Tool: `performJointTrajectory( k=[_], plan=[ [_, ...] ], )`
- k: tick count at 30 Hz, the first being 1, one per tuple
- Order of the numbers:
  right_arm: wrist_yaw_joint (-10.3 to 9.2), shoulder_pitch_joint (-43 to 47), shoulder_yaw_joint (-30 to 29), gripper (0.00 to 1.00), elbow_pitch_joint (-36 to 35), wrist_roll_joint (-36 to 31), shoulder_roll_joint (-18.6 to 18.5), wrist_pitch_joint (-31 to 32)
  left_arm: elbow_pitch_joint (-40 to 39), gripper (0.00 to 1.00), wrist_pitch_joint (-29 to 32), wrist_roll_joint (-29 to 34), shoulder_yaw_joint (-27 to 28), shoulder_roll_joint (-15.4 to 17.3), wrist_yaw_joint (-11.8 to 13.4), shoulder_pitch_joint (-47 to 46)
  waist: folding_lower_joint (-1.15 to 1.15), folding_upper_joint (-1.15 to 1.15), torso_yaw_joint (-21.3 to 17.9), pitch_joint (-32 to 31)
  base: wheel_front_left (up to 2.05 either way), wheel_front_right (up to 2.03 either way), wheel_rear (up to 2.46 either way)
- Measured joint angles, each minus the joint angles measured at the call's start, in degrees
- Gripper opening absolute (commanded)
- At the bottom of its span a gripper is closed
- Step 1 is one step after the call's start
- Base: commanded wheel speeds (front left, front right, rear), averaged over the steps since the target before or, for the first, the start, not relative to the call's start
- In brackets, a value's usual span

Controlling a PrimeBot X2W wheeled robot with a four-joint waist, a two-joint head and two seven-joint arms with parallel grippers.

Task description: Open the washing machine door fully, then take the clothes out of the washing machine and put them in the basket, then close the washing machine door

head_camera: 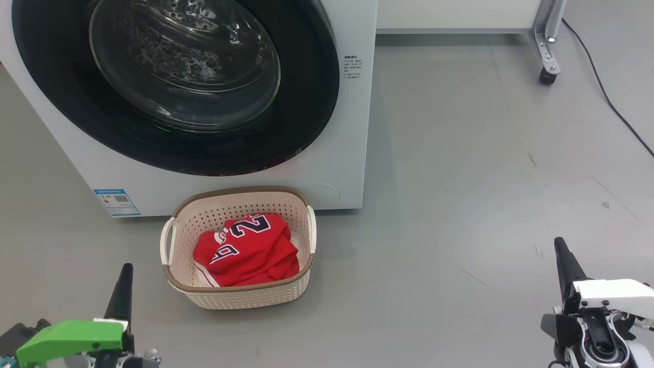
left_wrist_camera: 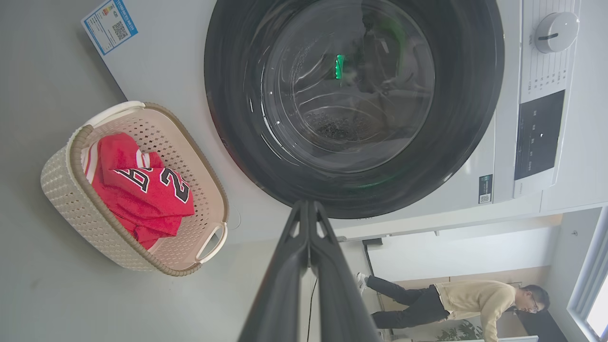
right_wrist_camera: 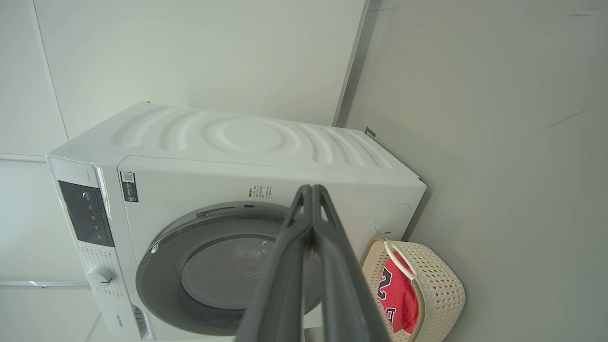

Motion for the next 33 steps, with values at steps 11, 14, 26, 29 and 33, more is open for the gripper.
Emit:
performJointTrajectory(
  k=[11, 14, 26, 29, 33],
  plan=[
    [0.37, -0.1, -1.05, 0.0, 0.4, 7.01, -0.09, 1.85, 0.88, 0.0, 1.8, -6.08, 0.41, 0.2, 0.0, -0.33, 0.0, 0.0, 0.2, -0.49, 0.0, 0.0, 0.0],
    [0.47, -0.12, -1.09, 0.0, 0.43, 7.27, -0.09, 1.86, 0.94, 0.0, 1.8, -6.38, 0.42, 0.2, 0.0, -0.75, 0.0, 0.0, 0.2, -0.49, 0.0, 0.0, 0.0],
    [0.47, -0.13, -1.12, 0.0, 0.44, 7.27, -0.09, 1.87, 1.0, 0.0, 1.8, -6.38, 0.47, 0.2, 0.0, -0.82, 0.0, 0.0, 0.2, -0.49, 0.0, 0.0, 0.0],
    [0.47, -0.13, -1.13, 0.0, 0.44, 7.27, -0.09, 1.87, 1.01, 0.0, 1.8, -6.38, 0.48, 0.2, 0.0, -0.82, 0.0, 0.0, 0.2, -0.49, 0.0, 0.0, 0.0],
    [0.47, -0.13, -1.15, 0.0, 0.44, 7.27, -0.09, 1.87, 1.03, 0.0, 1.8, -6.38, 0.49, 0.2, 0.0, -0.82, 0.0, 0.0, 0.2, -0.49, 0.0, 0.0, 0.0]
  ],
)
